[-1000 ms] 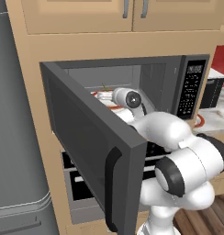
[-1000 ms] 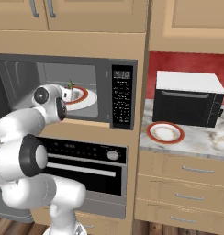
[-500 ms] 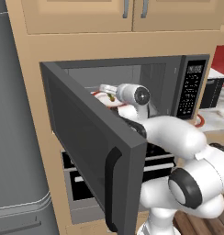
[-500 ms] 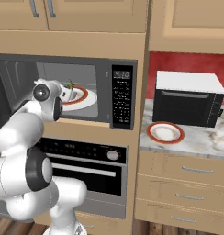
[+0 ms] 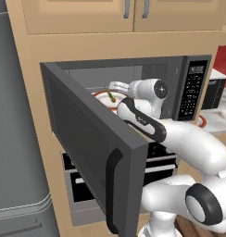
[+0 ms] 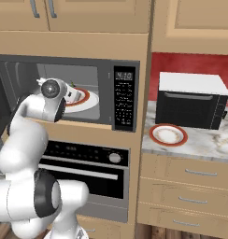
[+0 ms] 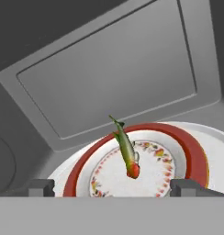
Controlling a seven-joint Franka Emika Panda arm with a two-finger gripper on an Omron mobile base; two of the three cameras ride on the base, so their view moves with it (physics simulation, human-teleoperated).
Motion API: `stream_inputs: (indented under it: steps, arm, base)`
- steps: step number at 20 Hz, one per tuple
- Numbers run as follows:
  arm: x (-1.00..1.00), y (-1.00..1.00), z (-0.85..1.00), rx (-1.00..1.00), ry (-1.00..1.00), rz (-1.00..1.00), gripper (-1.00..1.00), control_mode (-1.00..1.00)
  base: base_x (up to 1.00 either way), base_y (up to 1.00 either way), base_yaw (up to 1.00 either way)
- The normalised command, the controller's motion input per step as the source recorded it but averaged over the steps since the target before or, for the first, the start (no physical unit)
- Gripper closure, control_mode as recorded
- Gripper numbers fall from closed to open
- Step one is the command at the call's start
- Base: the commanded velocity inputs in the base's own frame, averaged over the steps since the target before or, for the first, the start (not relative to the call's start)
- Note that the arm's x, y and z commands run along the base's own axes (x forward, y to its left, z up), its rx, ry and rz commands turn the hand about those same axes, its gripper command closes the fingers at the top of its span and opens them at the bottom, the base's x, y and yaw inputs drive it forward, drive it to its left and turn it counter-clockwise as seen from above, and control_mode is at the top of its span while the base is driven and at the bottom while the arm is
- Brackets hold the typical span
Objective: Pick the fish from the counter and place it in the microwave. Then turn on the microwave.
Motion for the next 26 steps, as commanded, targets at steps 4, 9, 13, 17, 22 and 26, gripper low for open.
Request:
stream_inputs:
  steps: [4, 9, 13, 17, 22, 26]
  arm:
    - [-0.38, -0.13, 0.3, 0.0, 0.07, 0.06, -1.0, -1.0]
    - [-0.34, -0.13, 0.34, 0.01, 0.08, 0.05, -1.0, -1.0]
    - [-0.41, -0.15, 0.29, 0.01, 0.03, 0.06, -1.0, -1.0]
    - [-0.48, -0.14, 0.2, 0.01, 0.0, 0.07, -1.0, -1.0]
    - [-0.51, -0.1, 0.15, 0.0, 0.0, 0.06, -1.0, -1.0]
    - [-0.53, -0.13, 0.16, 0.0, 0.0, 0.1, -1.0, -1.0]
  base:
    - [0.0, 0.0, 0.0]
    - [0.0, 0.0, 0.0]
    - [0.0, 0.0, 0.0]
    - [0.0, 0.0, 0.0]
    - [0.0, 0.0, 0.0]
    - [0.0, 0.0, 0.0]
